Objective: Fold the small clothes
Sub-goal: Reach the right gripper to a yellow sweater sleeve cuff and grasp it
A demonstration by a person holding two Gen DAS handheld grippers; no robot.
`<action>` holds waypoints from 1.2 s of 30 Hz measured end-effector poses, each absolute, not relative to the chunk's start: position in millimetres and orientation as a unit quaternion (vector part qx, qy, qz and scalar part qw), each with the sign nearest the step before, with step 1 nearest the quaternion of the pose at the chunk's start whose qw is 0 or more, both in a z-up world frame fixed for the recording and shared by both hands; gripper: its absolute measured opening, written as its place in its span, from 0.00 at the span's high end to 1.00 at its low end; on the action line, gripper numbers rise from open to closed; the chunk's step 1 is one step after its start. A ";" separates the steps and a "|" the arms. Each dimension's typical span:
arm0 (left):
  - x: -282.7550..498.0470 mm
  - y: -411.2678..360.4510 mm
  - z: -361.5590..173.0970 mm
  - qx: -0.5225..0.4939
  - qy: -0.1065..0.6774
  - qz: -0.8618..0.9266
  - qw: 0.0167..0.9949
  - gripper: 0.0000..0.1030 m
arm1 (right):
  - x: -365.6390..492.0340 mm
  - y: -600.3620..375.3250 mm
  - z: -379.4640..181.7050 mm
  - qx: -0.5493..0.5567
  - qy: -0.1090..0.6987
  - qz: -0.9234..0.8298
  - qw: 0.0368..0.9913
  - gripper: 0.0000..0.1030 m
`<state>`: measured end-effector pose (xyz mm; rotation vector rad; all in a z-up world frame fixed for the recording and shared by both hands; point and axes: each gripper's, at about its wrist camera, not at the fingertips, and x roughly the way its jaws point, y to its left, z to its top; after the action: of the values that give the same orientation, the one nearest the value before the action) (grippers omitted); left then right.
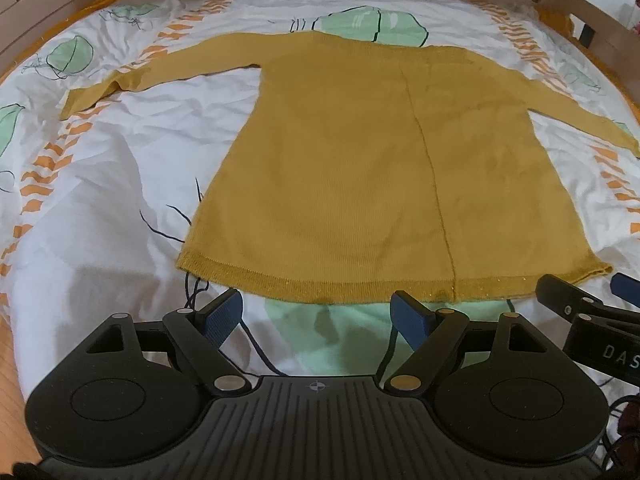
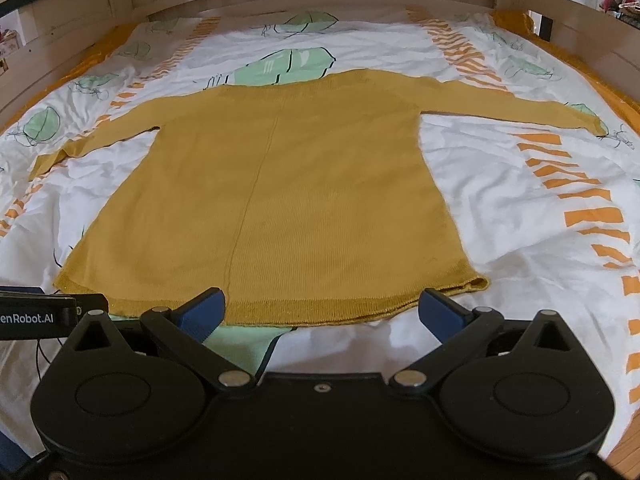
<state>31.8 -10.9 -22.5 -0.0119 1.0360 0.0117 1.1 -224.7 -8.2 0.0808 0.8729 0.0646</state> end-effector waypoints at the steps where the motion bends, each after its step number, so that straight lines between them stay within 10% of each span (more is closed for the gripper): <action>1: 33.6 -10.9 -22.3 -0.006 0.496 0.006 0.868 0.22 | 2.7 -226.0 -8.5 0.044 0.425 0.034 0.904 0.01; 16: 121.1 -20.4 -2.4 -0.014 0.408 -0.010 0.913 0.23 | 88.1 -320.2 -11.3 0.299 0.401 0.152 0.852 0.01; 31: 255.6 -72.4 -44.2 0.000 0.316 -0.003 0.949 0.23 | 196.2 -437.8 -21.8 0.197 0.349 -0.022 0.916 0.01; 36: 284.3 -74.7 -67.0 -0.013 0.334 0.014 0.942 0.24 | 229.0 -498.0 -32.6 0.168 0.345 -0.106 0.917 0.16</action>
<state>284.3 -74.7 -67.0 -0.0261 0.6818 0.0289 229.0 -498.0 -32.6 0.3460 0.7101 -0.2175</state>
